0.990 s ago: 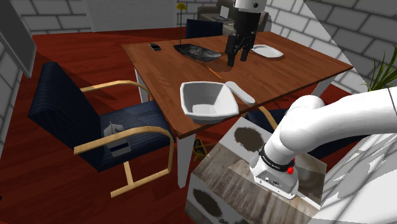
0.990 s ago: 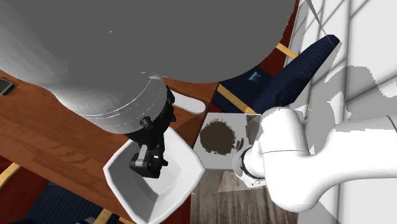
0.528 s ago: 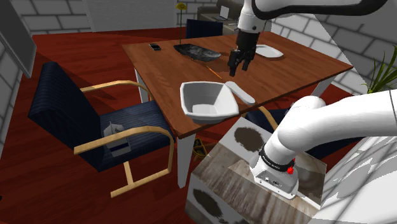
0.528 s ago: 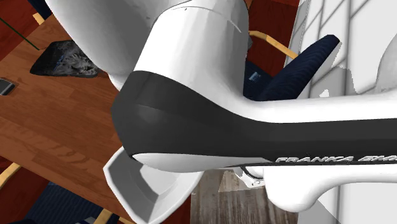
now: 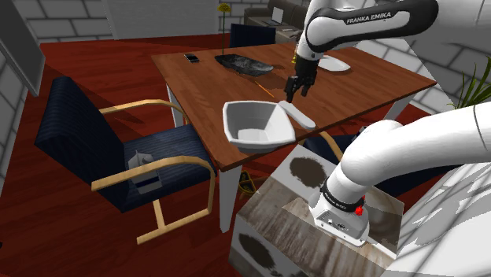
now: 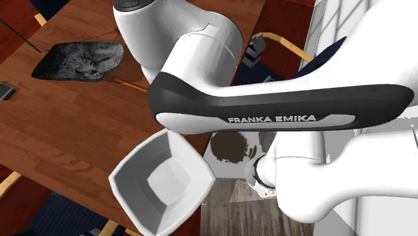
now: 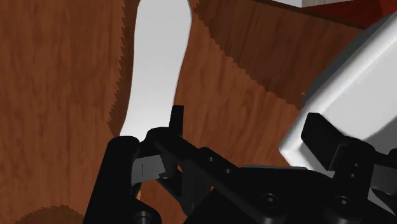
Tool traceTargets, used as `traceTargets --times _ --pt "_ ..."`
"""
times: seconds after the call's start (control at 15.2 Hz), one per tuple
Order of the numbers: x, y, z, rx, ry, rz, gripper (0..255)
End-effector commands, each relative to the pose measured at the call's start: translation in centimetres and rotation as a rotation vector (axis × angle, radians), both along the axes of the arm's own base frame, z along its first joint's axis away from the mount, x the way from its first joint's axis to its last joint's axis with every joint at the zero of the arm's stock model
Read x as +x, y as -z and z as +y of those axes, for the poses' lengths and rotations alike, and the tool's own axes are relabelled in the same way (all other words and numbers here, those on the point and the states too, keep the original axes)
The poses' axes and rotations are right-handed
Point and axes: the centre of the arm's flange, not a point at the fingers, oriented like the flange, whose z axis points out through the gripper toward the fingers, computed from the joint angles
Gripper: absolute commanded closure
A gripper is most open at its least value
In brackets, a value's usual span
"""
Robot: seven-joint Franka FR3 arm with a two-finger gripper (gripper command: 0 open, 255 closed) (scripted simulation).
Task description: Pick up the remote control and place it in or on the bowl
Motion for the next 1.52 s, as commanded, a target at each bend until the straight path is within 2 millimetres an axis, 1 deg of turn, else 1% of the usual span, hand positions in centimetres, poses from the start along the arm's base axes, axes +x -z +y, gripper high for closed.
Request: traceTargets --times 0.0,0.4,0.46,0.86,0.92,1.45 --pt "-0.3 1.8 -1.7 -0.01 0.016 -0.011 0" --pt "-0.4 7.1 -7.2 -0.035 0.066 -0.033 0" --pt "-0.5 7.3 -7.4 -0.036 0.068 -0.034 0" --pt "-0.4 10.5 -7.5 -0.036 0.068 -0.034 0" --pt "-0.4 11.3 -7.5 -0.036 0.068 -0.034 0" --pt "-0.4 11.3 -7.5 -0.036 0.068 -0.034 0"
